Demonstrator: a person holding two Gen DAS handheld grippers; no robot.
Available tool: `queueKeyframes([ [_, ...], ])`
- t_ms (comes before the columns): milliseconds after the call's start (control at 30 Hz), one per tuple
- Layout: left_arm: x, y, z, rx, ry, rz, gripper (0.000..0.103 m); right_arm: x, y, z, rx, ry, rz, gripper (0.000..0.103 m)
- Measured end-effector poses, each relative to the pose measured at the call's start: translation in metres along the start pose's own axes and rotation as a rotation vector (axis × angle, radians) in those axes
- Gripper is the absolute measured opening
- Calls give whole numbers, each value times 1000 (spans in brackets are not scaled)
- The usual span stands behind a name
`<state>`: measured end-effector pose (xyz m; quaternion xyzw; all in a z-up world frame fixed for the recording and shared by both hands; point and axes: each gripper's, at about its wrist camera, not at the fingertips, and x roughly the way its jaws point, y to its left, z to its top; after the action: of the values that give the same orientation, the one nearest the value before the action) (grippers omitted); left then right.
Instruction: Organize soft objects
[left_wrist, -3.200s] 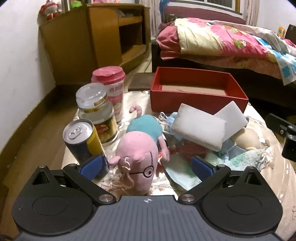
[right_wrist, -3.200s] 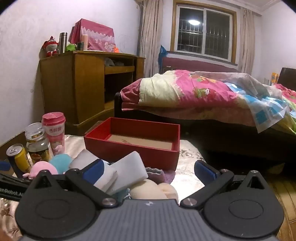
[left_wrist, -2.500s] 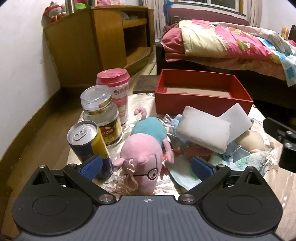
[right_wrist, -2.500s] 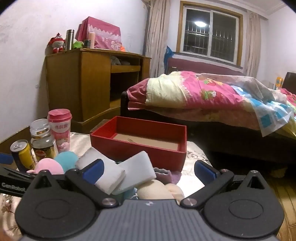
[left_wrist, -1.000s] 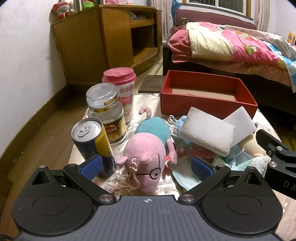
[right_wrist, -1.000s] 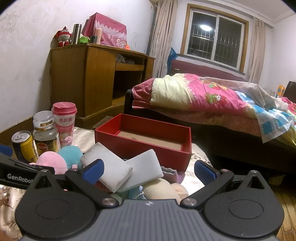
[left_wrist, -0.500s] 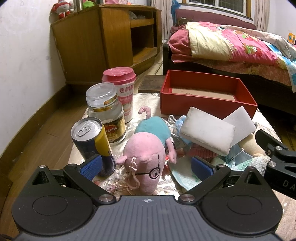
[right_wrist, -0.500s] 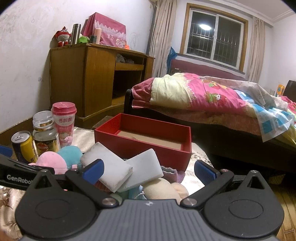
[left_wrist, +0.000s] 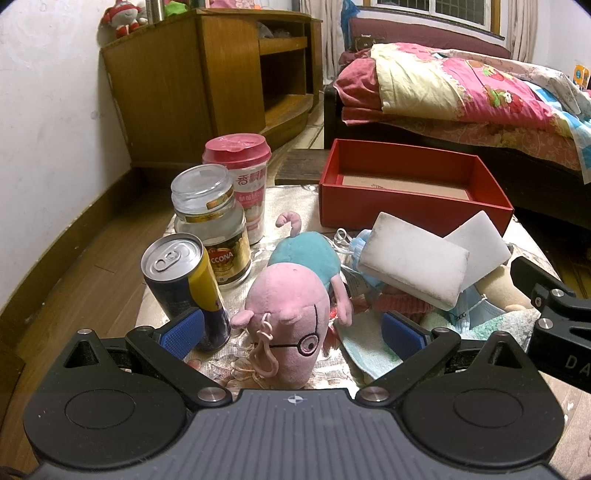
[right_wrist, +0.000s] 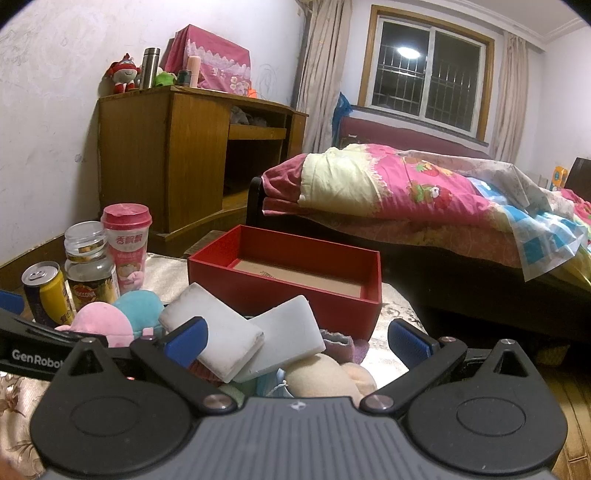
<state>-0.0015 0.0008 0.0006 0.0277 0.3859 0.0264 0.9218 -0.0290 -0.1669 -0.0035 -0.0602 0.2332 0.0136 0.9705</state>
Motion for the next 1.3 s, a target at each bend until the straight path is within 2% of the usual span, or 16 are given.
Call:
queueKeyframes([
  [700,1,-1,-1,11,-4,-8,97,1,0,-1,-2,3,2,84],
  [867,8,4,-4,22,42,-39,97,4,-5,-4,-9,36,6,84],
  [1067,10,6,-10,49,67,-66,97,10,-8,-17,-58,101,62,84],
  [1233,3,16,-3,63,43,-68,97,14,-2,-26,-84,159,161,83],
  [1300,2,24,0,36,43,-80,97,20,1,-30,-85,187,211,79],
])
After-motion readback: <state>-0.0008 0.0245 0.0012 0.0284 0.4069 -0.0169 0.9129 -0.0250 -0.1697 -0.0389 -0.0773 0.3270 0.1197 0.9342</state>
